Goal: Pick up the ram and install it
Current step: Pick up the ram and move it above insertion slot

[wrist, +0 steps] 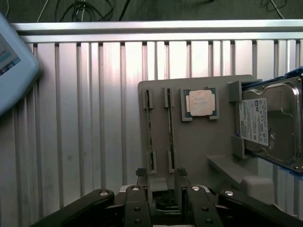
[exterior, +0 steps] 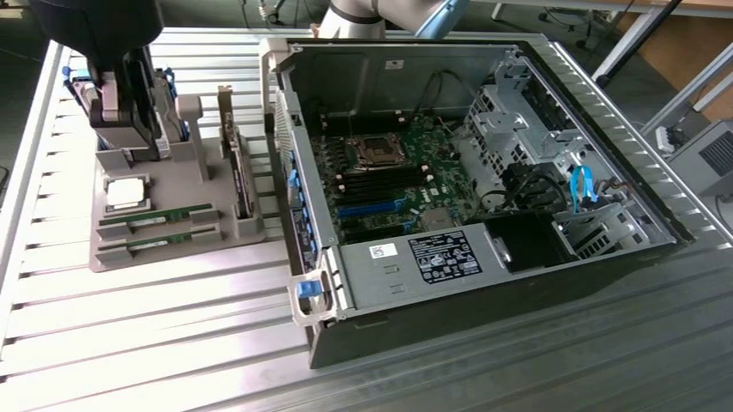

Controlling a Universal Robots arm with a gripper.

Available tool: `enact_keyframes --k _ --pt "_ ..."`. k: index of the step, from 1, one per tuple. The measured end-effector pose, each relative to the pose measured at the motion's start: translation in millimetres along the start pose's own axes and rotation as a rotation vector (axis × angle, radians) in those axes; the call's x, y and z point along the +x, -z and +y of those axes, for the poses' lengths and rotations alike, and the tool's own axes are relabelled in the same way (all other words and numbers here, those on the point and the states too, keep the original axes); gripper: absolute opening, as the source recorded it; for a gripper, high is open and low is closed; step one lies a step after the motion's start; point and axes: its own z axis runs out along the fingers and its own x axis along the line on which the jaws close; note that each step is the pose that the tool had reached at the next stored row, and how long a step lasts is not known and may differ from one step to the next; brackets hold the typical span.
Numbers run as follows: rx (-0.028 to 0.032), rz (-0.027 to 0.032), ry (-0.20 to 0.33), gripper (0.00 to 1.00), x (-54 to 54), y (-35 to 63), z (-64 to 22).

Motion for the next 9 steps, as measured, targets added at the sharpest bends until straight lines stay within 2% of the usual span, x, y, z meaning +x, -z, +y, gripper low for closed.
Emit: enact_keyframes --k 2,4,5,7,8,9 --pt "-0.0001 -0.0014 0.000 0.35 1.1 -2.2 0.0" --pt "-0.0002 -0.0163 0.001 0.35 2.1 -4.5 0.0" --pt "-0.0003 -0.0212 0.001 0.35 2.5 -5.1 0.1" --pt "-0.0005 -0.0416 0.001 0.35 4.4 -7.9 0.2" --pt "-0.0006 -0.0470 0.002 0.35 6.3 -9.0 0.3" --pt "-0.0005 -0.0480 0.002 0.35 8.0 -9.6 0.4"
